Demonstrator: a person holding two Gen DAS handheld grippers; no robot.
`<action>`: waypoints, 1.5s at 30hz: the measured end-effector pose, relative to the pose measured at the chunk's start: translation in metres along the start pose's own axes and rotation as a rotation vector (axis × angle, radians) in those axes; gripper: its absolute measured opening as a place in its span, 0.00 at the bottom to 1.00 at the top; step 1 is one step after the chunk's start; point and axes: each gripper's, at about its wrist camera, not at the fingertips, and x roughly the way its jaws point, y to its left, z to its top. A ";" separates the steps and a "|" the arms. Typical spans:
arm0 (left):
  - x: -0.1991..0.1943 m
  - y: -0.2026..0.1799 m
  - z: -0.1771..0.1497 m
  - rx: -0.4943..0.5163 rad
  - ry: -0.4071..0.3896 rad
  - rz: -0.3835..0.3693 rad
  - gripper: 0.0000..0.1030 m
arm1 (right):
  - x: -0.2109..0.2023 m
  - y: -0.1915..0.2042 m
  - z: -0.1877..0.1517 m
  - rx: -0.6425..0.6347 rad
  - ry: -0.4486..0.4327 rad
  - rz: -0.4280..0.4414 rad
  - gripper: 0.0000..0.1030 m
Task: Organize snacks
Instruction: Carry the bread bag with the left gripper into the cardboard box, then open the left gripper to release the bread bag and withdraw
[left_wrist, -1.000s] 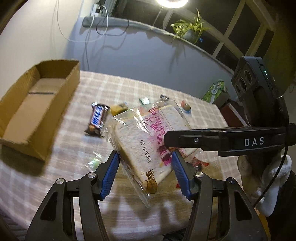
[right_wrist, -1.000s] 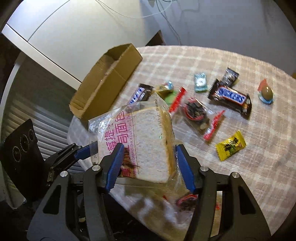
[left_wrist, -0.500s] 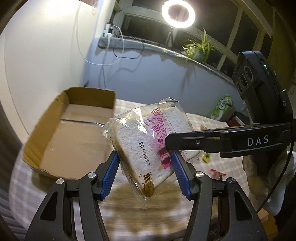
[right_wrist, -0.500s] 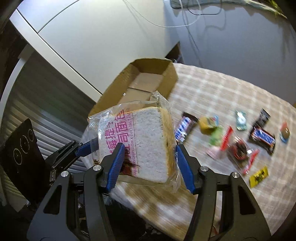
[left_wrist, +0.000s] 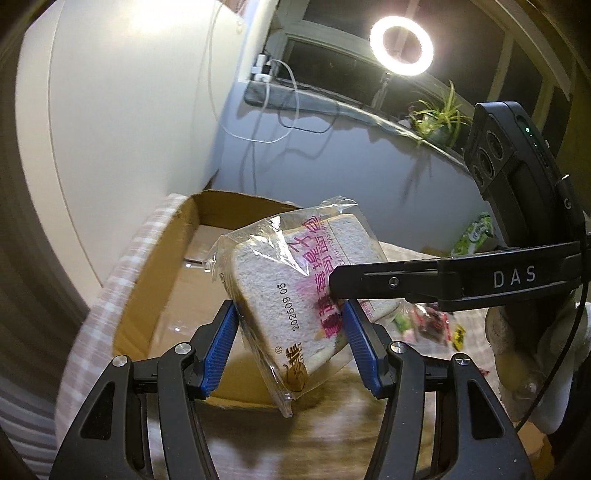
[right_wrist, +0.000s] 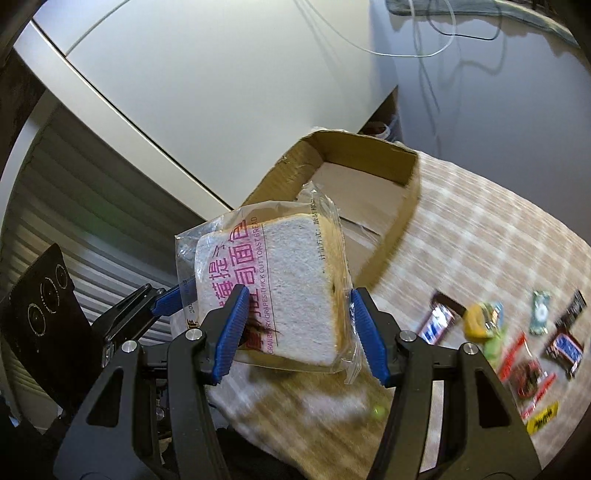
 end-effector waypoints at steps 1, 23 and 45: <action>0.002 0.003 0.001 -0.002 0.004 0.006 0.56 | 0.006 -0.001 0.005 0.001 0.007 0.006 0.59; 0.042 0.042 0.003 -0.061 0.100 0.128 0.56 | 0.074 -0.011 0.040 0.026 0.062 -0.034 0.68; -0.072 -0.025 -0.021 0.024 -0.084 0.028 0.56 | -0.081 -0.021 -0.076 0.165 -0.241 -0.073 0.68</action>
